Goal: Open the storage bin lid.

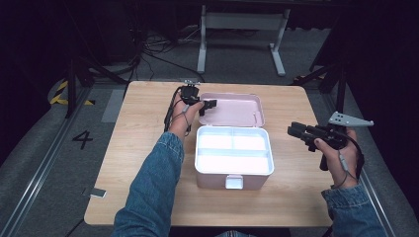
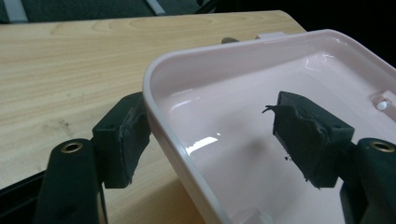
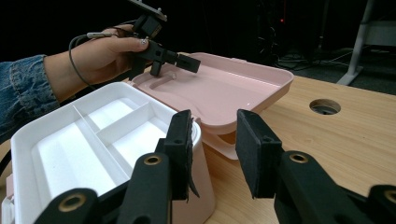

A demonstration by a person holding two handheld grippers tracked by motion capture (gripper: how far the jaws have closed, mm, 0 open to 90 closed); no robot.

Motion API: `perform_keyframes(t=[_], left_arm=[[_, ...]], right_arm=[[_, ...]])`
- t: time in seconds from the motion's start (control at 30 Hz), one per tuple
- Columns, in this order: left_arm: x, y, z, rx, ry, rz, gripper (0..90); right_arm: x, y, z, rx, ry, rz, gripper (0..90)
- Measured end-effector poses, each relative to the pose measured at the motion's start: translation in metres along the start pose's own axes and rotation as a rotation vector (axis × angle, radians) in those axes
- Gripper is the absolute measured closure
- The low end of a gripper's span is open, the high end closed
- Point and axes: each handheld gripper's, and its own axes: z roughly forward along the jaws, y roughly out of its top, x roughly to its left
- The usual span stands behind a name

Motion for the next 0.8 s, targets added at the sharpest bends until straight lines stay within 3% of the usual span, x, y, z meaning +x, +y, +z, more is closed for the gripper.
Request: perform_keyframes(t=[0.17,0.23,0.37,0.47,0.6,0.8], left_arm=[[0.000,0.003,-0.001,-0.004,-0.005,0.008,28.0],[0.000,0.005,-0.003,-0.030,-0.015,-0.024,27.2],[0.003,0.010,-0.012,-0.076,-0.020,-0.050,25.3],[0.003,0.013,-0.024,-0.097,-0.003,-0.027,25.4],[-0.003,0.016,-0.049,-0.123,0.027,0.034,25.5],[-0.018,0.016,-0.089,-0.147,0.025,0.130,26.8]], right_arm=[[0.001,-0.001,-0.003,-0.005,-0.003,0.002,67.0],[0.002,-0.001,-0.004,-0.003,-0.008,-0.001,66.6],[0.001,-0.001,-0.003,-0.010,-0.004,0.004,65.7],[0.000,0.001,-0.002,-0.008,-0.003,0.003,65.5],[-0.001,0.004,0.001,-0.018,0.005,-0.001,65.1],[-0.002,0.009,0.008,-0.021,0.016,0.001,64.8]])
